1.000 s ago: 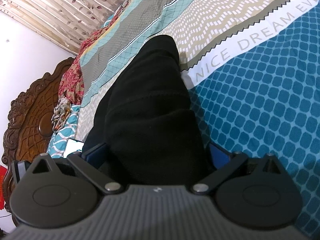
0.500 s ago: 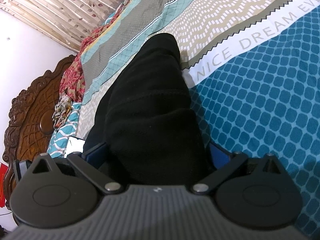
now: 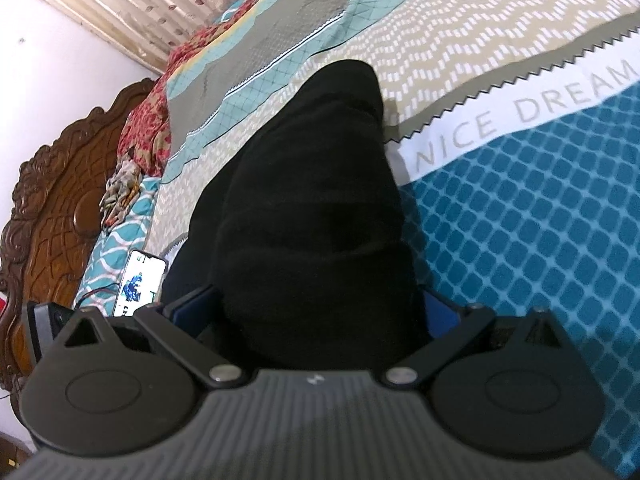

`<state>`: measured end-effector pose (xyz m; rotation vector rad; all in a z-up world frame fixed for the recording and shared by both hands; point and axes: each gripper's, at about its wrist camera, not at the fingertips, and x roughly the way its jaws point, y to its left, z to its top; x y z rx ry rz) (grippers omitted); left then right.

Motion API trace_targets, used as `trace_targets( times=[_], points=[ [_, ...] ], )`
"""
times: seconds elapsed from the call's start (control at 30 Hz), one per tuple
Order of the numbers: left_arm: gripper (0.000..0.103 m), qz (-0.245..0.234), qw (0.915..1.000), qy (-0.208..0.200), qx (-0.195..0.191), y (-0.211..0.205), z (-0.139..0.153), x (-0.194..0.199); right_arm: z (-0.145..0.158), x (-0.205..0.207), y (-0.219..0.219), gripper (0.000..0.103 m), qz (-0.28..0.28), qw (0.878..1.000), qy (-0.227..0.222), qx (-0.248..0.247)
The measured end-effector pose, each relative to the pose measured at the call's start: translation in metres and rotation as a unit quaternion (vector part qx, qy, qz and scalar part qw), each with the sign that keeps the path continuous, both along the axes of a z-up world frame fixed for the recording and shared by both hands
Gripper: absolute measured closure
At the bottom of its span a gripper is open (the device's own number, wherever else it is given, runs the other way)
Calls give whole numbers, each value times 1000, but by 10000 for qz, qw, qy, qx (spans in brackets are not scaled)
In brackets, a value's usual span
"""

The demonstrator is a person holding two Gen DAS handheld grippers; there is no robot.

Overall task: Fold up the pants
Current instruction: 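Hold the folded pants edge with both grippers and fold it over, then press the black pants bundle down and open both grippers to release it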

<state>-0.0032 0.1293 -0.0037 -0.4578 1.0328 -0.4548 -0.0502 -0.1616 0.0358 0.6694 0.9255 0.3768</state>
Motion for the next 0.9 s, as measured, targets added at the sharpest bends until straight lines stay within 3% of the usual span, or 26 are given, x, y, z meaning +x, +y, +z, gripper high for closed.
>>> trace_targets(
  times=[0.17, 0.3, 0.33, 0.37, 0.43, 0.47, 0.5, 0.57, 0.6, 0.67, 0.77, 0.9],
  points=[
    [0, -88, 9999, 90, -89, 0, -2, 10, -1, 8, 12, 0, 307, 9994, 17, -151],
    [0, 51, 9982, 335, -493, 10, -6, 20, 1, 18, 25, 0, 605, 9973, -31, -427],
    [0, 123, 9974, 404, -590, 12, -8, 21, 2, 20, 28, 9, 649, 9968, -49, -472],
    [0, 208, 9962, 469, -700, 13, -9, 23, 2, 20, 31, 24, 724, 9962, -80, -472],
    [1, 218, 9936, 558, -957, 10, -10, 25, 3, 19, 37, 31, 809, 9954, -137, -493],
    [5, 246, 9941, 534, -912, 8, -8, 25, 6, 17, 40, 37, 843, 9945, -226, -582],
    [18, 264, 9951, 472, -828, 6, -5, 23, 10, 14, 43, 40, 888, 9929, -348, -707],
    [32, 272, 9961, 416, -733, 2, 2, 23, 19, 10, 45, 51, 930, 9900, -563, -895],
    [39, 252, 9963, 354, -741, 1, 9, 23, 25, 7, 46, 53, 972, 9881, -684, -974],
    [41, 149, 9978, 57, -640, -6, 30, 24, 31, 7, 46, 55, 1001, 9850, -858, -1110],
    [41, 89, 9967, -618, -510, -13, 68, 34, 47, 10, 48, 55, 978, 9771, -1345, -1329],
    [40, -79, 9892, -1399, -426, -28, 109, 70, 73, 30, 45, 55, 820, 9613, -2174, -1481]
  ],
)
